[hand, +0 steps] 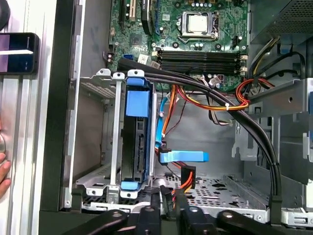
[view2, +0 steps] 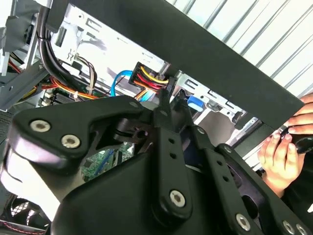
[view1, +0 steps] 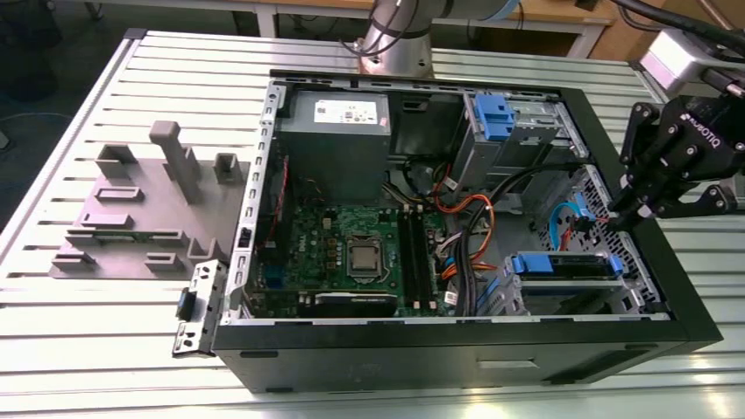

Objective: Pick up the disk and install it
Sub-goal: 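Insert the first disk wire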

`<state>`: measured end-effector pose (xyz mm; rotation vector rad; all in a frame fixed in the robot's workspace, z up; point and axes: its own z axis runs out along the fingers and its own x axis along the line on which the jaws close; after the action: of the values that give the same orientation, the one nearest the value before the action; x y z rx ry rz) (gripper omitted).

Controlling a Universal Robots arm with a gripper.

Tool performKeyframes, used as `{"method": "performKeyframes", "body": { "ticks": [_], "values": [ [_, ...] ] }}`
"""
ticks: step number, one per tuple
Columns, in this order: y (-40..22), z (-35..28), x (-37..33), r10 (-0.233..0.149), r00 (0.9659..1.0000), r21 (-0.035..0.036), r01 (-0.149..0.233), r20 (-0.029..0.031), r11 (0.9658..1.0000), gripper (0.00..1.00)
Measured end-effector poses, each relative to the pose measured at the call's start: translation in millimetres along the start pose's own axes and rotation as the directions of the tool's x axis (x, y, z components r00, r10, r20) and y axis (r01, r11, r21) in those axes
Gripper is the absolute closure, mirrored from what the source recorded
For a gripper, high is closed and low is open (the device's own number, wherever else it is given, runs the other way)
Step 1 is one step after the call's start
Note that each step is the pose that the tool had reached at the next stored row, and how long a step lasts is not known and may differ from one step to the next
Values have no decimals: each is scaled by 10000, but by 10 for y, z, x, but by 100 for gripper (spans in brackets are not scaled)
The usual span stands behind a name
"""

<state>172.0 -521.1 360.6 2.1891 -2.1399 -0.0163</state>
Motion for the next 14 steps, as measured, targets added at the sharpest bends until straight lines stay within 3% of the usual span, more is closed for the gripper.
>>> {"method": "performKeyframes", "body": {
  "ticks": [2,3,4,7,14],
  "values": [
    [0,7,-3,-16,10000,0,16,-4,10000,75],
    [-1,11,-3,-58,10000,2,58,-8,10000,69],
    [-2,16,-4,-121,9999,6,121,-12,9999,69],
    [-4,29,-4,-488,9988,22,489,-35,9988,69],
    [-6,68,-6,-1338,9910,60,1338,-91,9910,69]
  ]
}}
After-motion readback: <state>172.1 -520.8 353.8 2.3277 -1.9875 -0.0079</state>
